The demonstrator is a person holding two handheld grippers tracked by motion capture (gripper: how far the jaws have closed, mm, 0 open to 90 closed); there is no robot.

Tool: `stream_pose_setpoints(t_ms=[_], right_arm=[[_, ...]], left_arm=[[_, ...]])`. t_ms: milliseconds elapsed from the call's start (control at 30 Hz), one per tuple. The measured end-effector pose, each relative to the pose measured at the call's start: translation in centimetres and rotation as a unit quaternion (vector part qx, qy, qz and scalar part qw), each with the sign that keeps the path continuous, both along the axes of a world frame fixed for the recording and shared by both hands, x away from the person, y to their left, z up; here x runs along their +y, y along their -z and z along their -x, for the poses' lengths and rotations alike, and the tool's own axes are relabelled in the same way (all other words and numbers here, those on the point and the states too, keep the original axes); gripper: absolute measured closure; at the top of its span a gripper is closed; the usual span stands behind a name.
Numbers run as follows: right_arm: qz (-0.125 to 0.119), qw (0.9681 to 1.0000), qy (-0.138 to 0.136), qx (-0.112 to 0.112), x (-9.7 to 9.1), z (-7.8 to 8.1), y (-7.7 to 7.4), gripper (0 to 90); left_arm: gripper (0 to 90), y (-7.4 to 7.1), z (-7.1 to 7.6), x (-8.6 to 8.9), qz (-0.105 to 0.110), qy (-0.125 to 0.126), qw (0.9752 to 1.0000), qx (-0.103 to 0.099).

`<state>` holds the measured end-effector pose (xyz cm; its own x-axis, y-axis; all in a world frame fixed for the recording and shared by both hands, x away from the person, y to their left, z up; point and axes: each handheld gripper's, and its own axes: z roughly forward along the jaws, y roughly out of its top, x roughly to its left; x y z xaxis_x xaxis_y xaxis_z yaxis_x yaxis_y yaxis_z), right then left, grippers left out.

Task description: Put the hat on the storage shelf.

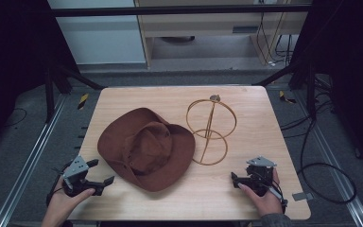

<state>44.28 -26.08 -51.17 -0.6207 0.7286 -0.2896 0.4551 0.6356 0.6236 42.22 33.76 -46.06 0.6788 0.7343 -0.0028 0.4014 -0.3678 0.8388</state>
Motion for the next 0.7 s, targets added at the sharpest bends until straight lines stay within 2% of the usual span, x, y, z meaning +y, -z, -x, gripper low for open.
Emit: stream_pose_setpoints(t_ms=[33,100,167,300,367,433,500,533,567,633,700], right_arm=[[0.000,1.0000,0.000,0.000,0.0,0.0,0.0,0.7],[0.000,1.0000,0.000,0.000,0.0,0.0,0.0,0.7],[0.000,1.0000,0.000,0.000,0.0,0.0,0.0,0.7],[0.000,1.0000,0.000,0.000,0.0,0.0,0.0,0.7],[0.000,1.0000,0.000,0.000,0.0,0.0,0.0,0.7],[0.000,1.0000,0.000,0.000,0.0,0.0,0.0,0.7],[0.000,1.0000,0.000,0.000,0.0,0.0,0.0,0.6],[0.000,1.0000,0.000,0.000,0.0,0.0,0.0,0.7],[0.000,1.0000,0.000,0.000,0.0,0.0,0.0,0.7],[0.000,1.0000,0.000,0.000,0.0,0.0,0.0,0.7],[0.000,1.0000,0.000,0.000,0.0,0.0,0.0,0.7]], left_arm=[[5.1,-0.3,-0.1,-0.1,0.002,0.003,1.0000,0.002],[5.2,-0.8,-0.2,-0.4,-0.017,0.007,0.9998,0.000],[5.3,-1.3,-0.5,-0.6,-0.025,0.008,0.9997,0.003],[5.4,-3.1,-1.6,-1.6,-0.057,0.015,0.9982,0.009],[5.5,-3.5,-1.8,-1.9,-0.061,0.019,0.9979,0.011],[5.5,-4.9,-2.8,-3.3,-0.095,0.033,0.9948,0.017],[5.6,-5.3,-3.1,-3.7,-0.102,0.037,0.9939,0.019],[5.7,-6.0,-3.7,-4.4,-0.116,0.043,0.9922,0.018],[5.7,-6.0,-3.7,-4.4,-0.116,0.043,0.9922,0.018],[5.9,-7.1,-5.2,-5.5,-0.126,0.051,0.9903,0.028],[5.9,-7.3,-5.6,-5.7,-0.128,0.053,0.9899,0.031]])
